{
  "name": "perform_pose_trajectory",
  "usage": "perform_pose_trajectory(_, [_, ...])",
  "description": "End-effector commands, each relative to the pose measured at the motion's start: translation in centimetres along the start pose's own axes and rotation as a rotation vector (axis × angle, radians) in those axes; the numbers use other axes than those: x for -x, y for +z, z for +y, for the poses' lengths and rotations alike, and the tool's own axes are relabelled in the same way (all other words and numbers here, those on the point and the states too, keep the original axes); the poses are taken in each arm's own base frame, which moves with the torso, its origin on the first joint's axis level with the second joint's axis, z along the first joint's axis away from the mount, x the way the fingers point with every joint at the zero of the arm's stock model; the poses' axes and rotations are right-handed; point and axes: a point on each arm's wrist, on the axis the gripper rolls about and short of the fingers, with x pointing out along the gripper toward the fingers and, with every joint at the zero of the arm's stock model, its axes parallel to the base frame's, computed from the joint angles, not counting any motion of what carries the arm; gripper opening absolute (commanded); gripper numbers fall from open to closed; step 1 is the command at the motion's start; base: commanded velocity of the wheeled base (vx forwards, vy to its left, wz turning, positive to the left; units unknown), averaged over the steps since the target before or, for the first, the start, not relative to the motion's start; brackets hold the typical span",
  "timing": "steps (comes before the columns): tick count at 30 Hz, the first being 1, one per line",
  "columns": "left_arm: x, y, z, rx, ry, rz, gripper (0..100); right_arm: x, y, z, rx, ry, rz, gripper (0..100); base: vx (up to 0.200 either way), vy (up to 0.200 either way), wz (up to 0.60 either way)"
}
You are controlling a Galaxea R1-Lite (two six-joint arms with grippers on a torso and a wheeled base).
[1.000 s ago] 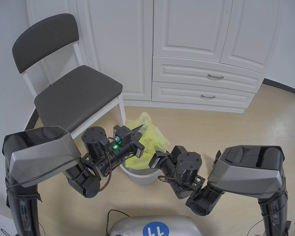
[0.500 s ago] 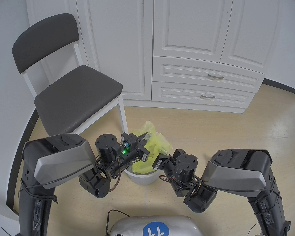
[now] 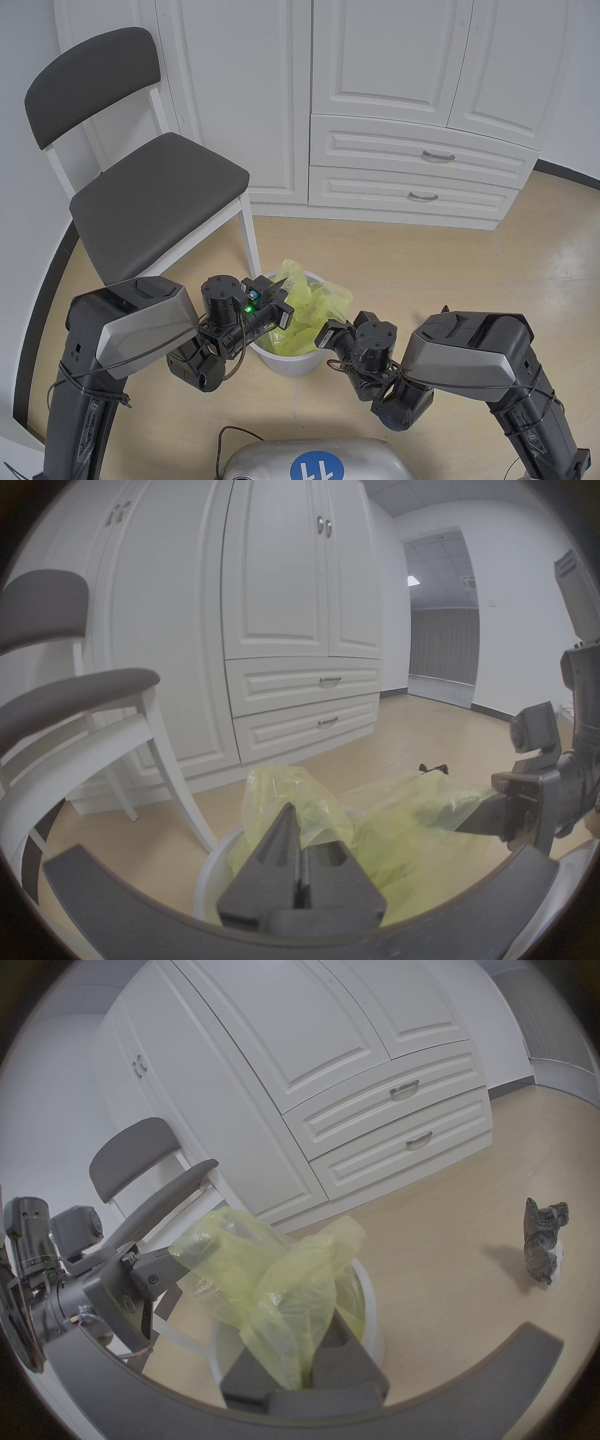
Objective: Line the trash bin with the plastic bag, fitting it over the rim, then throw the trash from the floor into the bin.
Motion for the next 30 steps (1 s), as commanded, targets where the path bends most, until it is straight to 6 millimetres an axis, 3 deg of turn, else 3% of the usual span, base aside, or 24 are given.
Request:
perform_pose_trajectory(1, [-0.1, -1.2, 0.9, 0.005, 0.016, 0.03, 0, -0.4, -1.4, -0.8, 0.004, -0.006, 0.004, 0, 0.0, 0.0, 0.0])
perform_pose_trajectory(10, [-0.1, -2.5, 2.2, 0.013, 0.037, 0.096, 0, -0.2, -3.0, -1.6, 0.03, -0.02, 0.036, 0, 0.0, 0.0, 0.0])
perform_pose_trajectory(14, [0.2, -2.6, 3.2, 0.013, 0.055, 0.117, 0, -0.2, -2.5, -1.7, 0.037, -0.026, 0.032, 0, 0.0, 0.0, 0.0])
perform_pose_trajectory(24, [1.4, -1.3, 6.5, -0.011, 0.101, 0.199, 0, 1.9, 1.0, -5.9, 0.205, 0.009, 0.172, 0, 0.0, 0.0, 0.0])
perform_pose_trajectory(30, [1.9, -1.6, 8.1, -0.044, 0.143, 0.25, 0, 2.5, 1.4, -7.7, 0.323, -0.021, 0.205, 0, 0.0, 0.0, 0.0])
